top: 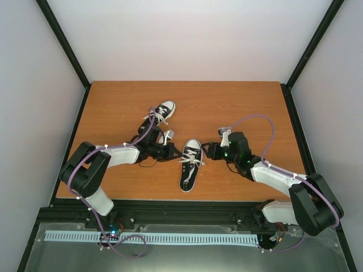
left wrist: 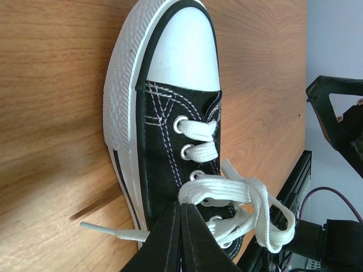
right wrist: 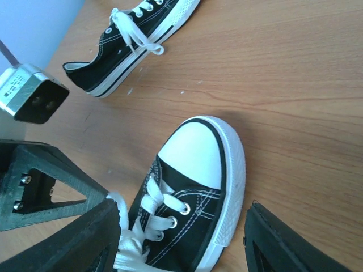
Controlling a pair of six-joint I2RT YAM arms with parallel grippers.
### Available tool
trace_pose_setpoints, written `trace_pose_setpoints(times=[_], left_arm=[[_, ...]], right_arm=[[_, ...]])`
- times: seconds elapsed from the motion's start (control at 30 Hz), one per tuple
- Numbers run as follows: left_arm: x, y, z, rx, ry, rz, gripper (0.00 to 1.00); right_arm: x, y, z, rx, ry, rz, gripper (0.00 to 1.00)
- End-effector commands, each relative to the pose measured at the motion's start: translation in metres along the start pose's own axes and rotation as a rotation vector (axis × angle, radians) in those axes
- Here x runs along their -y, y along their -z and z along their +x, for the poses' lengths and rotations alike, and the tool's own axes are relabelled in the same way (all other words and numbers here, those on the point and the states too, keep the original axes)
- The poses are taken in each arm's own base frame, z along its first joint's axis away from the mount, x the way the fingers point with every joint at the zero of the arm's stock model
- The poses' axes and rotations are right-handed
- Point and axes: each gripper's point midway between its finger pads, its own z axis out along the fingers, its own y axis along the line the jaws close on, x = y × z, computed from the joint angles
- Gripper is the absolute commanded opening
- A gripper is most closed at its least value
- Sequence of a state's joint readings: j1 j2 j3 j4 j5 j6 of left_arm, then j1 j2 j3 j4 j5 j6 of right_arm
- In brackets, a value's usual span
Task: Tie the shoes
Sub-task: Cross the shoelace with the shoelace.
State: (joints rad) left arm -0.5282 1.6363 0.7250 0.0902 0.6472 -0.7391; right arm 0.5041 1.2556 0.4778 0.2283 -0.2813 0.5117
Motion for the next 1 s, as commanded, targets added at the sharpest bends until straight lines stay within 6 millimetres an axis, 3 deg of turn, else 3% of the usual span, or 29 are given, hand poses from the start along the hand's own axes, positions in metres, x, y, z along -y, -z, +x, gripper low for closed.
trace_pose_setpoints(times=[0.0, 0.3, 0.5, 0.7, 0.97], left_arm=[[0.015, 0.004, -0.016, 0.030, -0.048, 0.035, 0.01], [0.015, 0.003, -0.016, 0.021, -0.046, 0.028, 0.01], [0.015, 0.003, -0.016, 0.018, -0.041, 0.032, 0.01], [0.019, 0.006, -0.016, 0.020, -0.053, 0.036, 0.01], [0.020, 0.005, -0.015, 0.013, -0.059, 0.046, 0.01]], right_arm=[[-0.003, 0.004, -0.005, 0.016, 0.044, -0.032, 0.61], [-0.043, 0.039, 0.057, -0.056, 0.205, -0.242, 0.47], [-0.060, 0.032, 0.079, -0.095, 0.263, -0.222, 0.37], [-0.036, 0.006, 0.082, -0.123, 0.274, -0.062, 0.28], [-0.031, -0.008, 0.073, -0.114, 0.329, -0.006, 0.26]])
